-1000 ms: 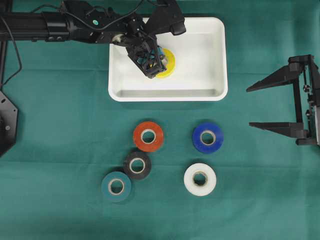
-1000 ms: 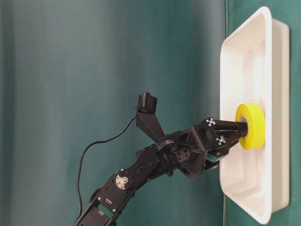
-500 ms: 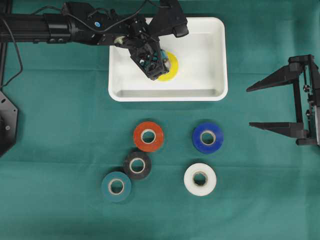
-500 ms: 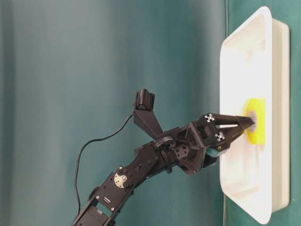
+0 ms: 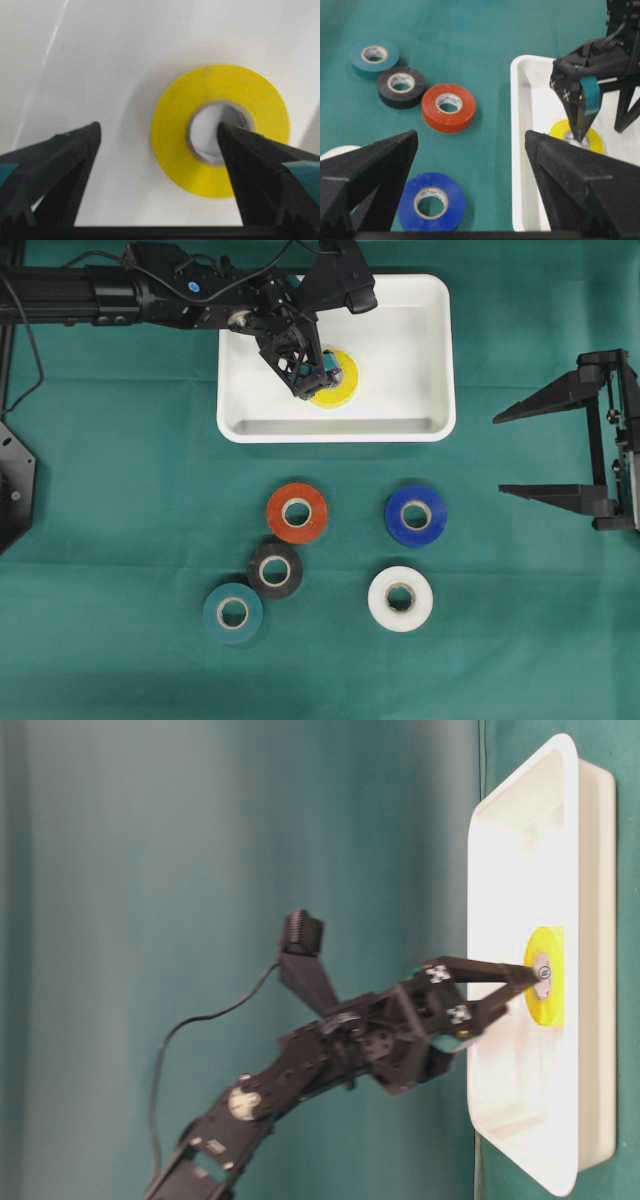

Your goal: Pick up the tape from a random location and place it into the white case.

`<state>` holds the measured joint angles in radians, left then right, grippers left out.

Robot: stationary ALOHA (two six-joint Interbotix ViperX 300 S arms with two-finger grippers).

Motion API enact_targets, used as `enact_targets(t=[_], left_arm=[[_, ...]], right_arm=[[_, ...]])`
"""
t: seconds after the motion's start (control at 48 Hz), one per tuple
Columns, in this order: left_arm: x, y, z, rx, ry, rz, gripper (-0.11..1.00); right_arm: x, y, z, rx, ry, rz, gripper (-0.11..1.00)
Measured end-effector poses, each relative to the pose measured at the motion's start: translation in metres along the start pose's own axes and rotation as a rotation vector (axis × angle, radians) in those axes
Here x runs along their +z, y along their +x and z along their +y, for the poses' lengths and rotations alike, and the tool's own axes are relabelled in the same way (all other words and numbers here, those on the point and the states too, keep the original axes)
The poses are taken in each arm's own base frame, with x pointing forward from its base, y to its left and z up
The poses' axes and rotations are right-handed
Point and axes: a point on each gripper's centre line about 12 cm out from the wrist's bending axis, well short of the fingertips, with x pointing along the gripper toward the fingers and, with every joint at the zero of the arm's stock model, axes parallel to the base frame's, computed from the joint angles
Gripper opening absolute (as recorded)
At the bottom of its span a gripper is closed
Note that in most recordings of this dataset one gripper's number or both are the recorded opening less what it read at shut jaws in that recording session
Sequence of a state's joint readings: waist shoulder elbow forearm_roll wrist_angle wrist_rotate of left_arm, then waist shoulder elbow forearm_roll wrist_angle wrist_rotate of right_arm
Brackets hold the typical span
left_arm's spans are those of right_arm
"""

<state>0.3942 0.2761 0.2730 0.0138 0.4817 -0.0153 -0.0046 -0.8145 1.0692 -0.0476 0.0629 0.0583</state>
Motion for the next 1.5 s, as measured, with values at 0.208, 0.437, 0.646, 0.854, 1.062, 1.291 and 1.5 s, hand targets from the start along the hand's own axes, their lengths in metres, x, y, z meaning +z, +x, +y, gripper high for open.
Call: enact_targets(t=[0.208, 0.437, 0.646, 0.854, 1.062, 1.291, 1.5], left_arm=[[0.024, -0.057, -0.011, -0.013, 0.021, -0.098, 0.96], [0.037, -0.108, -0.017, -0.024, 0.035, -0.186, 0.96], [0.038, -0.113, -0.02, -0.028, 0.035, -0.193, 0.96], [0.035, -0.114, -0.051, -0.071, 0.093, -0.193, 0.96], [0.025, -0.117, -0.099, -0.139, 0.189, -0.187, 0.96], [0.014, -0.125, -0.112, -0.16, 0.218, -0.184, 0.96], [0.0, -0.156, -0.104, -0.166, 0.213, -0.233, 0.96]], right_arm=[[-0.001, 0.0, 0.0, 0.0, 0.0, 0.006, 0.9], [0.001, -0.001, 0.0, -0.001, 0.002, 0.005, 0.9], [0.002, -0.001, 0.0, -0.001, 0.002, 0.003, 0.9], [0.002, -0.001, 0.0, -0.001, 0.003, 0.002, 0.9], [0.002, -0.001, 0.0, -0.001, 0.003, 0.002, 0.9], [0.002, -0.001, 0.0, -0.001, 0.005, 0.002, 0.9], [0.004, -0.004, 0.0, -0.001, 0.005, 0.0, 0.9]])
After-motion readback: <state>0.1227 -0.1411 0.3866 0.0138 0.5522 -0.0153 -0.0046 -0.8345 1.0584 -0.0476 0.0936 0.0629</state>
